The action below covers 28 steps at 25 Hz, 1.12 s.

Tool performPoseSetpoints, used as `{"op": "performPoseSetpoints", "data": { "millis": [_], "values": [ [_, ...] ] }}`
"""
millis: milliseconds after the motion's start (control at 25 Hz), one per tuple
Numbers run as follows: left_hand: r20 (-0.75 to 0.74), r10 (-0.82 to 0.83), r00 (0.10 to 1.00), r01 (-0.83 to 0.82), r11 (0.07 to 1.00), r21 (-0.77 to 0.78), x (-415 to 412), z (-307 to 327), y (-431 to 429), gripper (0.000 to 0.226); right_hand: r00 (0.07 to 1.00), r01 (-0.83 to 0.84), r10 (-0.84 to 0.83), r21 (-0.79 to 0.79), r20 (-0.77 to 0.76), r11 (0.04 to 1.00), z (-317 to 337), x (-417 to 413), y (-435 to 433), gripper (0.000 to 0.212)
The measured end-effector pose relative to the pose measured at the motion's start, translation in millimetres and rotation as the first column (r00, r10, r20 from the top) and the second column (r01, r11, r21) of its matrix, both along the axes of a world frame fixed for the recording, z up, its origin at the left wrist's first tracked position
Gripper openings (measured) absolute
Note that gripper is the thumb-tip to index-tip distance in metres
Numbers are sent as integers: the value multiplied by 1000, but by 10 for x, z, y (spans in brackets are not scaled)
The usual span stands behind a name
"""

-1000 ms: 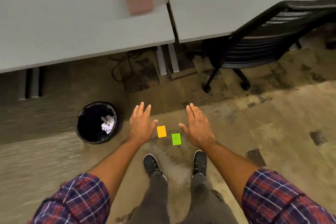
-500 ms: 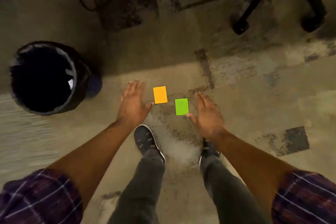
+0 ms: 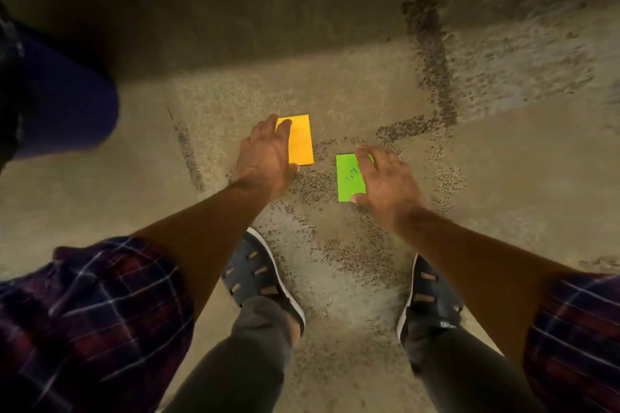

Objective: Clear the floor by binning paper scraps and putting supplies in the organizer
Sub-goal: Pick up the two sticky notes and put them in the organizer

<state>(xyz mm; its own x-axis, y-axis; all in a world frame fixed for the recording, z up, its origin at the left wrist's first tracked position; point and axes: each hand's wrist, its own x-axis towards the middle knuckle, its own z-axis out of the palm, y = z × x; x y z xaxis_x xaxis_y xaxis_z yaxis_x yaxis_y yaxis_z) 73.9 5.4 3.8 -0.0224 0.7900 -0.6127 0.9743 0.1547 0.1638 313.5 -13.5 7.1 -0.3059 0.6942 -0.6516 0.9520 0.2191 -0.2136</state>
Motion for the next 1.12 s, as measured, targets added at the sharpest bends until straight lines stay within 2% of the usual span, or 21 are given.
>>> {"op": "performPoseSetpoints", "data": {
  "millis": [200,280,360,400,480,560,640,760,920,1040,1120],
  "values": [
    [-151,-133,980,142,988,57,73,-325,46,104,983,-148,137,88,124,985,-246,25,22,104],
    [-193,-88,977,105,991,83,87,-306,76,99,980,-151,133,112,149,982,-270,30,73,99],
    [-185,11,983,6,996,90,53,-219,148,79,983,-112,94,110,160,988,-261,4,111,79],
    [-138,54,989,-42,995,89,20,-176,179,62,984,-82,63,112,165,990,-248,-10,126,64],
    [65,158,985,-163,984,70,-34,-66,206,31,985,-6,-14,117,171,993,-194,-1,159,38],
    [202,200,959,-210,977,28,-55,104,186,21,987,49,-59,74,148,996,-91,41,182,31],
    [219,201,955,-206,979,0,-61,287,124,19,989,82,-82,12,123,997,17,80,179,39],
    [273,285,919,-294,956,-9,-49,431,34,22,989,55,-52,-18,141,998,98,90,82,71],
    [423,433,796,-435,895,-99,0,340,17,34,985,38,-36,-11,166,999,-102,7,-153,102],
    [447,450,773,-479,876,-53,42,241,-7,44,975,24,-39,68,217,997,-294,-47,-372,104],
    [417,374,829,-416,909,12,57,226,-75,54,972,57,-77,97,220,994,-359,-56,-403,97]
  ]
}}
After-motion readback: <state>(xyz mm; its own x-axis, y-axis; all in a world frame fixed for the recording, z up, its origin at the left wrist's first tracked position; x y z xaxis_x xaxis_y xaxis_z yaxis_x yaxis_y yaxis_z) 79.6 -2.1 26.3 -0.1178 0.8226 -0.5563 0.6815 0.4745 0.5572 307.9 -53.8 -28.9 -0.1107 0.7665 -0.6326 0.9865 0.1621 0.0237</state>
